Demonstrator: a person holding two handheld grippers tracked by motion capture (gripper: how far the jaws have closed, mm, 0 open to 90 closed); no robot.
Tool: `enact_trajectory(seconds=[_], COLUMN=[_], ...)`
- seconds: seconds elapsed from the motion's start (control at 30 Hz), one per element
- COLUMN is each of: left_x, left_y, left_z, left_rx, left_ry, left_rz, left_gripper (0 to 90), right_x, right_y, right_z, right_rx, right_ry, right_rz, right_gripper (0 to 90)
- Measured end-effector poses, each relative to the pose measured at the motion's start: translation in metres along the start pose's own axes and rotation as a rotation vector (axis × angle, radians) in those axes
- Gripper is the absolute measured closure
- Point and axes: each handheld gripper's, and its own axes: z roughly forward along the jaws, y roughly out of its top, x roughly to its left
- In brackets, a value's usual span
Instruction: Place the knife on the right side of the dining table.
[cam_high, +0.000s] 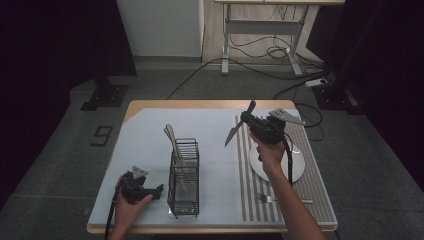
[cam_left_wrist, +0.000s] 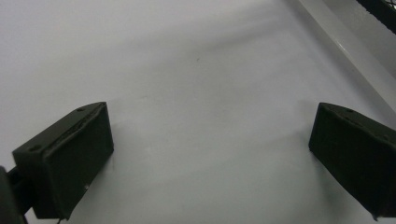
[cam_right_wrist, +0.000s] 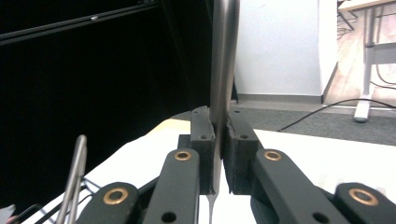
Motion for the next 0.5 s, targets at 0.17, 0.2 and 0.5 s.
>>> enact_trajectory(seconds=[0.17, 0.2, 0.5], left_x=[0.0, 0.0, 0.0], left_y=[0.0, 0.0, 0.0], left_z=[0.0, 0.0, 0.0], left_rx=[-0.001, -0.001, 0.0], left_ry=[0.0, 0.0, -0.001], left_rz=[-0.002, -0.002, 0.0], left_gripper=[0.0, 0.0, 0.0], right_x=[-0.009, -0.009, -0.023], right_y=[-0.001, -0.001, -0.002], right_z=[0.002, 0.002, 0.008], right_rx=[0.0, 0.0, -0.005], right_ry=[-0.038, -0.038, -0.113], right_rz=[0.003, 0.003, -0.025], right_gripper=[83.7, 83.7, 83.6])
